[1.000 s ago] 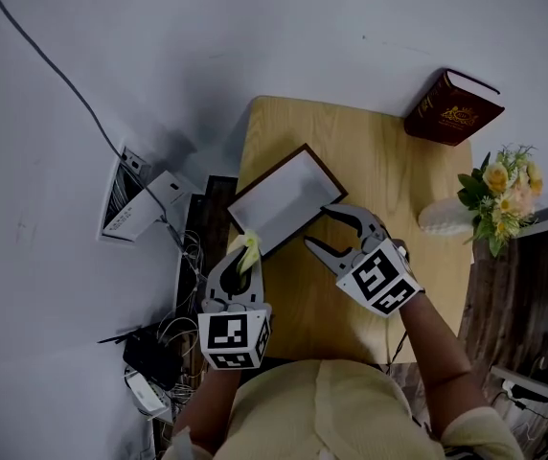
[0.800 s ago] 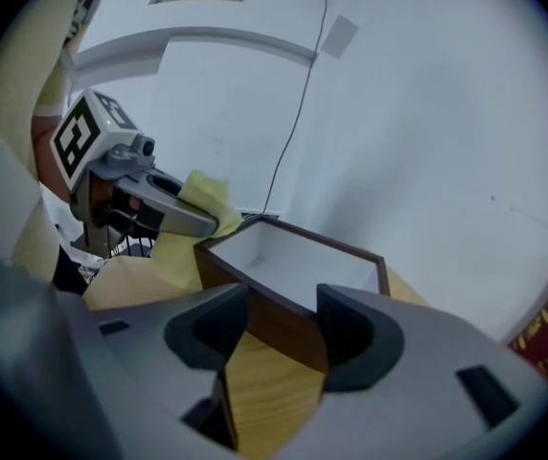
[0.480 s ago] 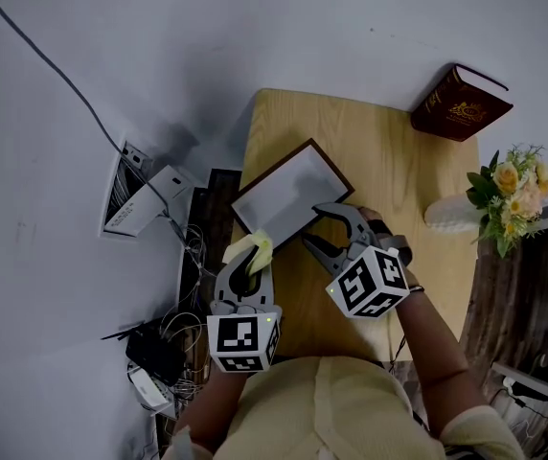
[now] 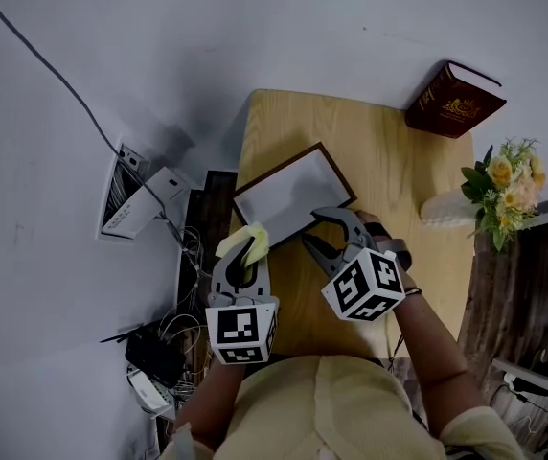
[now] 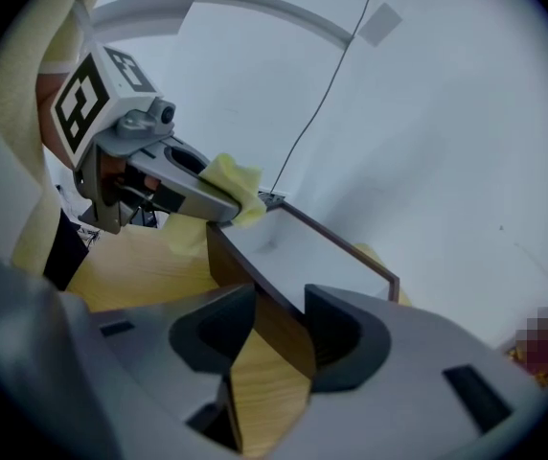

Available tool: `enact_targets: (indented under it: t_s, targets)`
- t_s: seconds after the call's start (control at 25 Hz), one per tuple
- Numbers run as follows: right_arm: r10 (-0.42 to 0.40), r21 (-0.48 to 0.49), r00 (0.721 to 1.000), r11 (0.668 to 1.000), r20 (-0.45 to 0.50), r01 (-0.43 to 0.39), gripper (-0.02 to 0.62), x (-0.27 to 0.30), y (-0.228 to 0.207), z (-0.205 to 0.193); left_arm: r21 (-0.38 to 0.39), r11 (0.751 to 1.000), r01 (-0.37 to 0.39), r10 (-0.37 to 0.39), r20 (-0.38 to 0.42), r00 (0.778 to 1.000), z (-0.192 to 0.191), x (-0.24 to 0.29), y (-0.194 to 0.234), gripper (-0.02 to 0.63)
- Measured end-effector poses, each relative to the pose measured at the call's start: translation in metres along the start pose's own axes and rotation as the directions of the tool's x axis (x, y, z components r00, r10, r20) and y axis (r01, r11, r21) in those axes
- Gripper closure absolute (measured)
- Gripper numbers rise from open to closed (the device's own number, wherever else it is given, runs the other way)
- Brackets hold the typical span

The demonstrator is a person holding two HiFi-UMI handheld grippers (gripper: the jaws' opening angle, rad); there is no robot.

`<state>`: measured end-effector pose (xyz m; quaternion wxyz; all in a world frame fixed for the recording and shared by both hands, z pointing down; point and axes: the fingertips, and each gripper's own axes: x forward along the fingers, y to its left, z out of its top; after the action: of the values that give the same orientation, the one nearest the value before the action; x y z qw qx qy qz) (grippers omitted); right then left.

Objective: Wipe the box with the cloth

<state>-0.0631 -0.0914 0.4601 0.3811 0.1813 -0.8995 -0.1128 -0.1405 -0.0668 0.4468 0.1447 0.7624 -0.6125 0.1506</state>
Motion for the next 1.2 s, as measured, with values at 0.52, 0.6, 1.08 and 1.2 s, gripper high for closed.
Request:
enact_targets:
  t_s: [0.52, 0.6, 1.08, 1.2]
  targets:
    - [0.002, 0.131, 1.0, 0.991, -0.01, 0.0, 0.482, -0.017, 0.015, -0.007, 0.042, 0.999, -0.005, 0.004, 0.034, 0.999, 0.007, 0.013, 0.002, 0.577]
    - [-0.005, 0.157, 1.0, 0.988, -0.004, 0.006, 0.486, -0.019, 0.017, -0.007, 0.047, 0.999, -0.004, 0.002, 0.04, 0.999, 0.008, 0.015, 0.002, 0.577]
    - [-0.03, 0.278, 0.999, 0.96, 0.03, 0.02, 0.503, -0.026, 0.023, -0.008, 0.077, 0.997, 0.01, -0.016, 0.076, 0.997, 0.015, 0.024, 0.001, 0.577]
    - [-0.059, 0.291, 0.997, 0.956, 0.043, 0.044, 0.502, -0.027, 0.022, -0.008, 0.055, 0.998, 0.005, -0.01, 0.092, 0.996, 0.017, 0.02, 0.004, 0.577]
